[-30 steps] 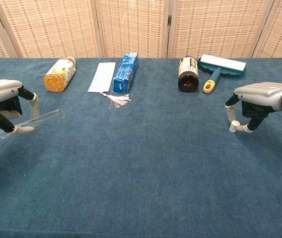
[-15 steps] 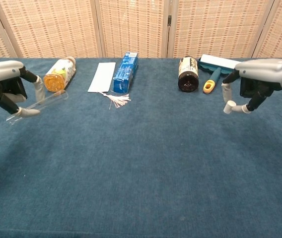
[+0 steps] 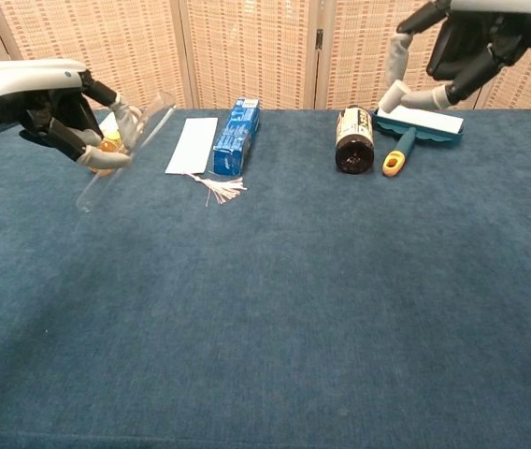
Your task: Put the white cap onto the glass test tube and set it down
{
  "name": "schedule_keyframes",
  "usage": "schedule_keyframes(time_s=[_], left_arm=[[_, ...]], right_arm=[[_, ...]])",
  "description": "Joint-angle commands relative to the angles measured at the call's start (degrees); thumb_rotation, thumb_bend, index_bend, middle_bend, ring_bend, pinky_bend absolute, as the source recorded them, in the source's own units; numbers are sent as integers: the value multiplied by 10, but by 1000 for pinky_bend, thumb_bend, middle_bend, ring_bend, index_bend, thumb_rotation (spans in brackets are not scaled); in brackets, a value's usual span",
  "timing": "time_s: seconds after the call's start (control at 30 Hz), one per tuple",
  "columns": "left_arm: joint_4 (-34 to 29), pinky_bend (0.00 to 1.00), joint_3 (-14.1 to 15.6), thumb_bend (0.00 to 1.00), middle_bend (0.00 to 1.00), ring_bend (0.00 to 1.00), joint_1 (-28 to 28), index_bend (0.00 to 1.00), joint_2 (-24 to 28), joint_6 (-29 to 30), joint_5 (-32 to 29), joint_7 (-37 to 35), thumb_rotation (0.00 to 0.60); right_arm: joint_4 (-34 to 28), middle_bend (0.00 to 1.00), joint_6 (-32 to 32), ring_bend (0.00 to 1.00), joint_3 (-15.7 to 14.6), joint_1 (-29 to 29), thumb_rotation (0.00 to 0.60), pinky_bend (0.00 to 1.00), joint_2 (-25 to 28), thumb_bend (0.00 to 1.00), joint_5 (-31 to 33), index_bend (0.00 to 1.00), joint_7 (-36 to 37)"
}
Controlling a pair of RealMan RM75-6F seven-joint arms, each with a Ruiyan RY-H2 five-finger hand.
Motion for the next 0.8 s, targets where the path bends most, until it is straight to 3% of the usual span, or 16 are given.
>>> schedule_keyframes(time_s=[0.03,0.5,0.8], left_arm=[[-5,1000,-4,377,1000,1000,-12,667,-7,-2,-11,3,600],[-35,1000,-13,380,1000,1000,-64,669,-27,-4,-87,32,600],[-46,1000,-10,380,1000,1000,-77,671,-32,5,-100,31,600]], right_arm=[[-22,1000,-1,1000,14,7,600,1000,8,594,-8,650,27],[-55,1000,-1,1000,31,37,600,1000,-11,595,-21,660,56],[-55,1000,4,1000,29,48,600,1000,-31,598,-21,666,51]])
